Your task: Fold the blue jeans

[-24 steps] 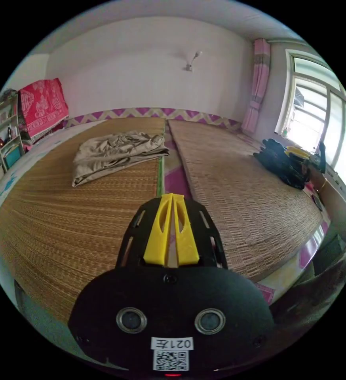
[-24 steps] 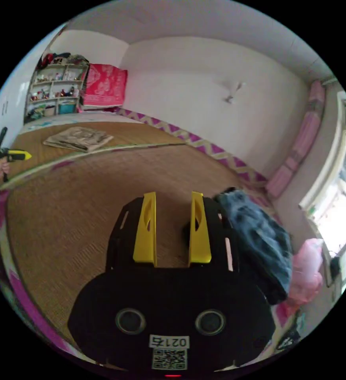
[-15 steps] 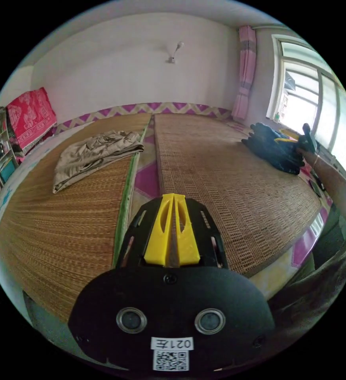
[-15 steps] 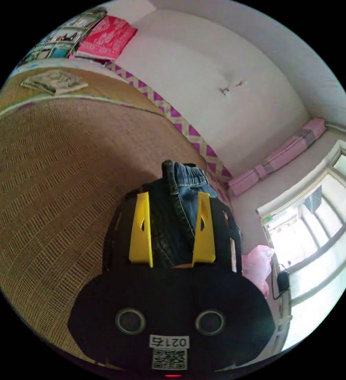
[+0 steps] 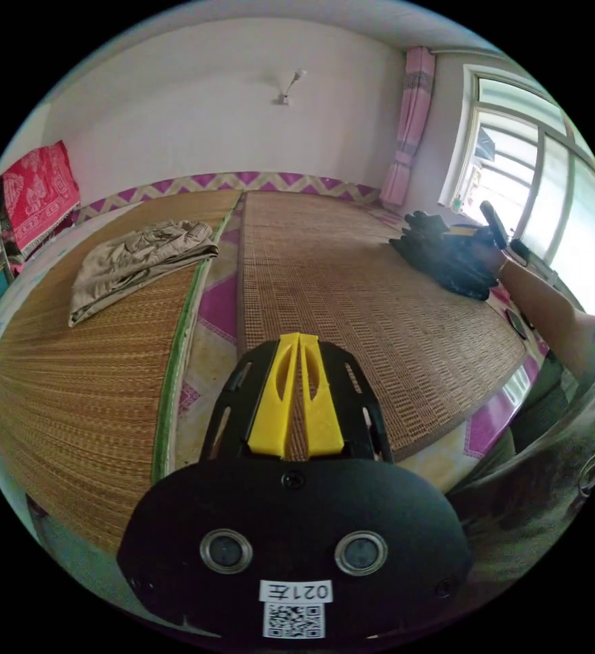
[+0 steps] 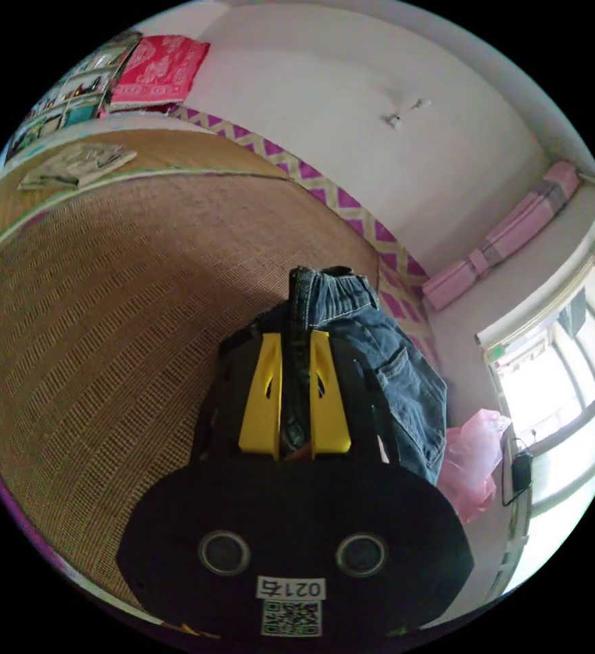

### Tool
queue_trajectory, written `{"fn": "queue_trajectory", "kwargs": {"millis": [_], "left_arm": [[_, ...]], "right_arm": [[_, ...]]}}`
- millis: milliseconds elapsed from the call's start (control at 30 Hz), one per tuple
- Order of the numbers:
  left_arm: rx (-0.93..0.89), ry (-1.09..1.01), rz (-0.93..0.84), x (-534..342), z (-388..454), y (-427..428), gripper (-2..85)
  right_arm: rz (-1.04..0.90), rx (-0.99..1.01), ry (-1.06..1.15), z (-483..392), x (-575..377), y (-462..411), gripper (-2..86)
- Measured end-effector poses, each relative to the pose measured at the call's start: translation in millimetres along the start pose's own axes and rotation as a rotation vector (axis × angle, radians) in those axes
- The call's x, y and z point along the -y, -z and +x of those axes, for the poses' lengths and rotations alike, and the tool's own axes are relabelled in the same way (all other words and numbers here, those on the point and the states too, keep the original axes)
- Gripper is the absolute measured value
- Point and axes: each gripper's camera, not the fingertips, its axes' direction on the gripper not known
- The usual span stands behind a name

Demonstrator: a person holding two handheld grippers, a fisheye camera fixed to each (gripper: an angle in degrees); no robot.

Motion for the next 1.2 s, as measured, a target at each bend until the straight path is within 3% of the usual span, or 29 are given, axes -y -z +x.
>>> {"fn": "queue_trajectory", "kwargs": {"millis": [200,333,433,667,800,1067,1200], "left_arm": [[0.048,-0.087,-0.028,-3.2,20.0,3.7,-0.9],[0.053,-0.111,-0.037,-8.8,27.7,6.5,-1.0],[0.051,-0.096,-0.036,-13.1,30.3,10.6,-1.0],[-0.032,-0.053,-0.034,-22.4,30.0,26.3,-1.0],[-0.024,-0.031,-0.043,-34.1,25.8,33.6,-1.0],[-0.014,0.033,-0.045,-47.4,11.1,35.8,-0.9],[-0.012,0.077,-0.036,-45.7,4.3,36.0,-0.9]], "right_arm": [[0.158,0.124,-0.304,78.8,-1.2,67.7,3.5],[0.245,0.184,-0.277,94.5,13.7,127.1,3.4],[0.259,0.240,-0.143,52.0,35.9,168.6,3.5],[0.157,0.472,0.306,-222.7,38.5,179.2,3.4],[0.065,0.596,0.298,-329.1,16.3,151.9,3.0],[0.180,0.678,0.182,-312.0,11.9,186.1,3.6],[0.101,0.738,0.166,-304.0,11.7,184.0,6.0]]}}
